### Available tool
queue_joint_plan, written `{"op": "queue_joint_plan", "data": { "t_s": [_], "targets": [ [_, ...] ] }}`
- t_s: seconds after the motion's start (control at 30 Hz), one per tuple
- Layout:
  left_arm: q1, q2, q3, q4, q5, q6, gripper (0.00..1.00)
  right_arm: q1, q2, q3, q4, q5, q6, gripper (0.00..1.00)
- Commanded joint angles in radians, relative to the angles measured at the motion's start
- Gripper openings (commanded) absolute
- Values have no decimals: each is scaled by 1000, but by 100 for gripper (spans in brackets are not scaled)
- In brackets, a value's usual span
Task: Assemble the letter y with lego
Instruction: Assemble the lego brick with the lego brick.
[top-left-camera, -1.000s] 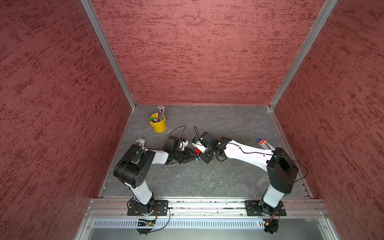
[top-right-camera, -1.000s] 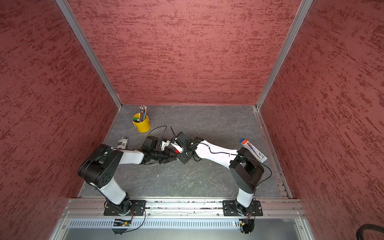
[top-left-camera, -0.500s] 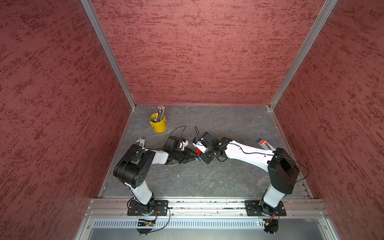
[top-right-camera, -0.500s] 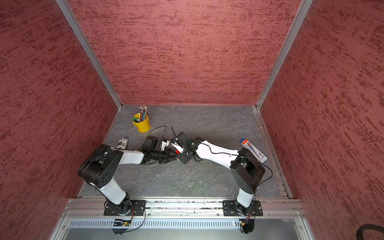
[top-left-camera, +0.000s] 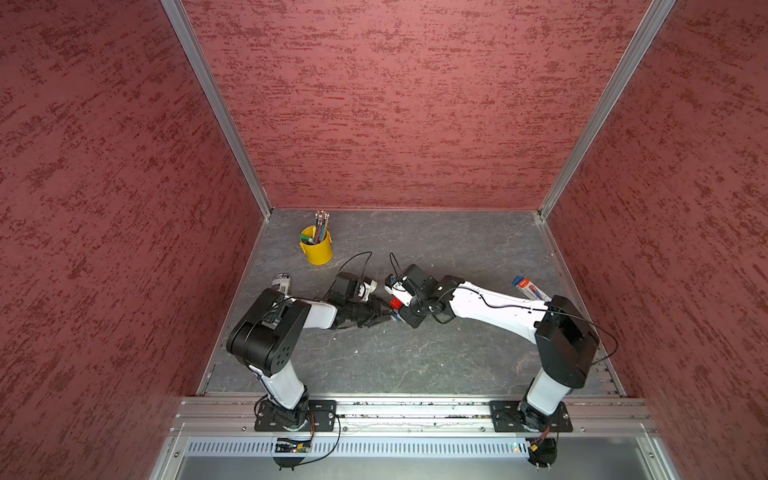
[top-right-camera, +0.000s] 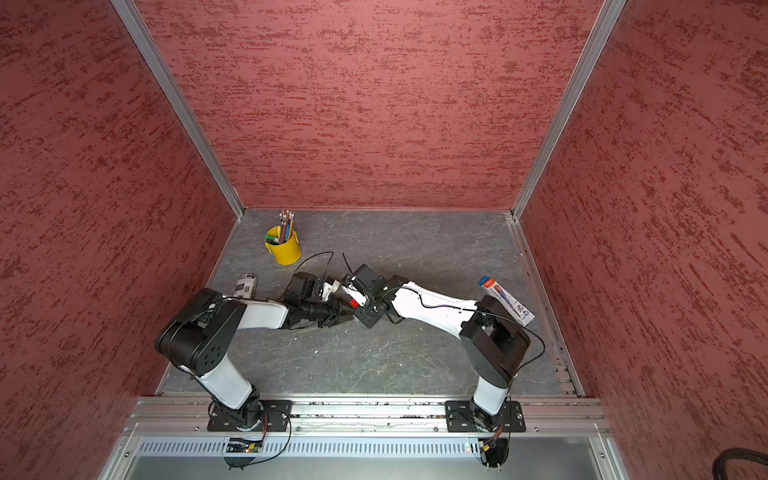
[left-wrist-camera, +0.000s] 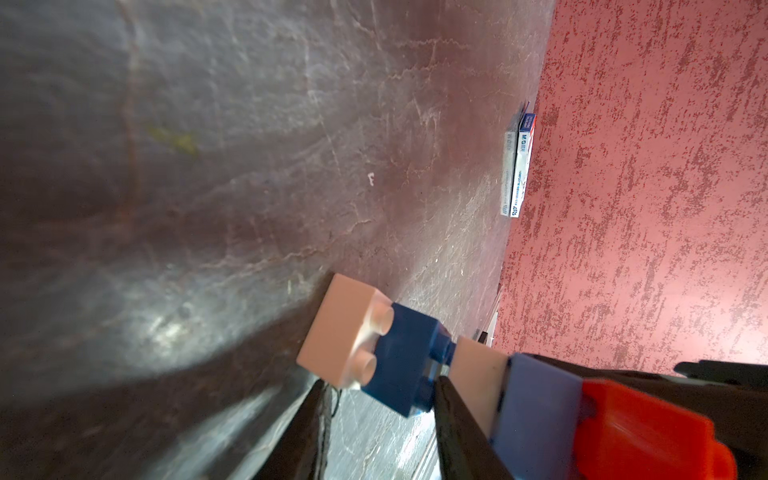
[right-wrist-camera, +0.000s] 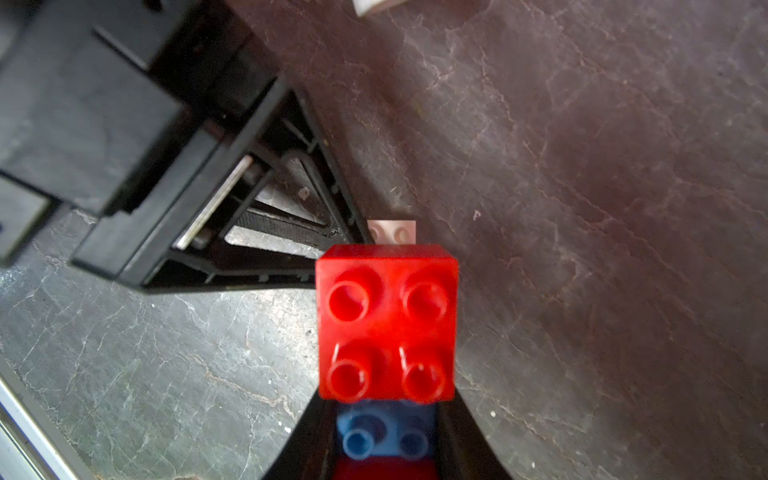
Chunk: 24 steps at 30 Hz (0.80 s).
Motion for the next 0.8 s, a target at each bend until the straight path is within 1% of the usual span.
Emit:
{"op": "queue_joint_plan", "data": {
  "t_s": [0.0, 0.3, 0.63, 0.77],
  "targets": [
    [-9, 58, -55, -180, -187, 19, 41, 8, 3, -17, -2, -14, -5, 27],
    [-11, 58, -54, -181, -189, 18, 40, 10, 5, -19, 3, -22, -4, 27],
    [-12, 55, -54, -183, -190, 19, 40, 12, 28, 7, -39, 108, 17, 26],
    [-12, 55, -54, -182, -190, 19, 40, 13, 23, 10, -40, 104, 28, 26]
  ]
}}
